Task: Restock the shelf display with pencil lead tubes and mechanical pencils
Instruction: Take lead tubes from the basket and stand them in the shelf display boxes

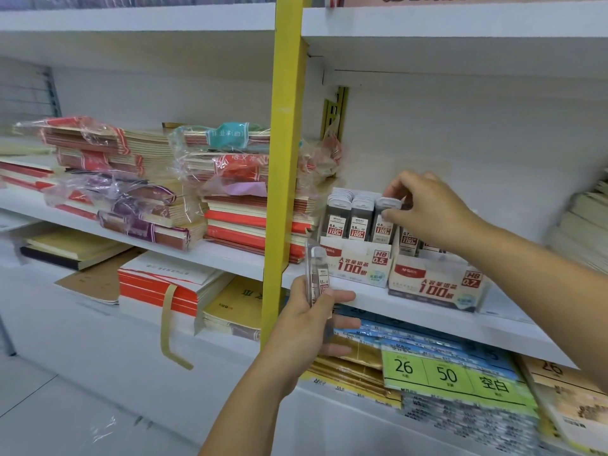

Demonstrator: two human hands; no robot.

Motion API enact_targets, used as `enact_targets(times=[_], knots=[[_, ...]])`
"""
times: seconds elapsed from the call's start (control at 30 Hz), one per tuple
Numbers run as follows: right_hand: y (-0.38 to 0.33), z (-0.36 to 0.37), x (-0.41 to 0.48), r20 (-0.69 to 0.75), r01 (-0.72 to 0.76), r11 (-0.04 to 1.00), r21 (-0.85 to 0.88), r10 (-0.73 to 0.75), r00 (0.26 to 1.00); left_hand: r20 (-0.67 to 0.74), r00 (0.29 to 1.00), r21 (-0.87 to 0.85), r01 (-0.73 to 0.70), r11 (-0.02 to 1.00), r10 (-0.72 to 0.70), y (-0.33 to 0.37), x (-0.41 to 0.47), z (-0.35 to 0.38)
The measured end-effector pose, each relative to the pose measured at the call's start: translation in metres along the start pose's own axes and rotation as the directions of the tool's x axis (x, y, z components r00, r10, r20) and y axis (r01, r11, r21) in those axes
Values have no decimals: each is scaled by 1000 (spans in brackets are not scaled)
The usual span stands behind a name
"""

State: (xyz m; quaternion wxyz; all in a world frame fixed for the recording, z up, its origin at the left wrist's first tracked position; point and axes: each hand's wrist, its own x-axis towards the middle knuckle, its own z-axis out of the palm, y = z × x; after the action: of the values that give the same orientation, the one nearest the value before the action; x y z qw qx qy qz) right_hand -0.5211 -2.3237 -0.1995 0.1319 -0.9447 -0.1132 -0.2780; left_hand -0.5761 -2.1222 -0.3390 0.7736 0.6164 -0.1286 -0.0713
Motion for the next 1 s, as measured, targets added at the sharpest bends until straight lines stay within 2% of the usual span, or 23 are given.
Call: enact_targets(times=[0.1,0.23,0.37,0.43,0.5,0.53,0.63,0.7,0.77,0.83,0.9,0.93,1.0], knots=[[8,2,3,-60,25,992,-122,-32,998,-9,1000,-21,-3,1000,3,2,-1,1],[9,3,5,-167,24,985,-174,-54,984,-60,998,-92,-6,996,1,3,-1,1],[7,2,2,-150,38,964,-263,-80,985,-46,999,-116,-32,993,27,6,-3,2],[0,0,-8,-168,49,967,-250,-93,981,-13,999,-118,-46,992,45,8,-5,3],[-11,-1,-27,-178,87,989,-122,-108,978,19,998,-117,-62,991,64,9,-7,4],[-18,-1,-38,-154,100,995,5,-98,983,31,997,-121,-69,990,73,10,-7,5],[-38,4,-67,40,23,915,403,-43,998,64,994,-137,-75,988,84,10,-10,7],[-44,9,-77,166,-65,860,507,-24,986,89,992,-135,-74,988,87,9,-12,9],[-46,11,-80,200,-104,823,559,-12,980,97,992,-136,-72,988,85,8,-14,11],[-43,4,-75,123,-115,780,615,49,991,82,995,-147,-51,988,63,9,-13,12],[-36,-12,-65,-33,-69,746,663,121,992,22,1000,-156,-15,988,19,8,-11,11],[-32,-21,-57,-116,-26,752,659,136,984,-19,1000,-150,-5,989,3,7,-10,10],[-25,-34,-43,-250,54,847,529,94,964,-81,997,-106,-16,994,8,5,-7,8]])
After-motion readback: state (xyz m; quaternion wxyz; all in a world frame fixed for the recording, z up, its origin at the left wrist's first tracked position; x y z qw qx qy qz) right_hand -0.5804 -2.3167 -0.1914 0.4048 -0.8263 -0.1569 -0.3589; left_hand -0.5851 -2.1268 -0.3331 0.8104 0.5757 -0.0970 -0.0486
